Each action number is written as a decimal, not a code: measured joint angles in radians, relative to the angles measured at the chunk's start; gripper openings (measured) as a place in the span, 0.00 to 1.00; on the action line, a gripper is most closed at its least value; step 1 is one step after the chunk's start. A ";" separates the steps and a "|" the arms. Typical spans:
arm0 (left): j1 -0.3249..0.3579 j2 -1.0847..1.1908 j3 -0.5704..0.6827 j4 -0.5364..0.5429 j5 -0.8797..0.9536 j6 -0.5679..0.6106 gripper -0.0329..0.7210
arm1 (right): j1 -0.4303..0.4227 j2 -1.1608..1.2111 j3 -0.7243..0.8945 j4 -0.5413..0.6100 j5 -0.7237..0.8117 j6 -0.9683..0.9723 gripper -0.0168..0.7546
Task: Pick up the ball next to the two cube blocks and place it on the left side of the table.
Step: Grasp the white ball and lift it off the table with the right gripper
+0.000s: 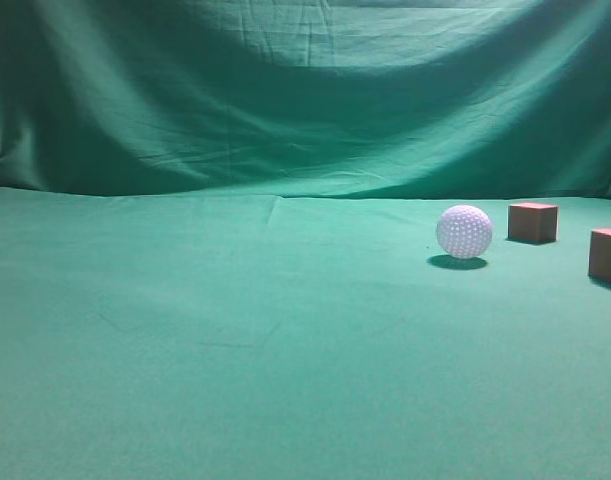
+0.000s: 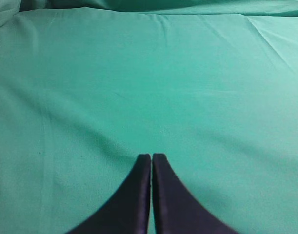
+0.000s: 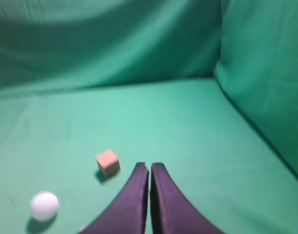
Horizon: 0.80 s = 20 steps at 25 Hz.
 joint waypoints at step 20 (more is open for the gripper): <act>0.000 0.000 0.000 0.000 0.000 0.000 0.04 | 0.281 0.929 -0.549 0.532 0.372 -0.724 0.09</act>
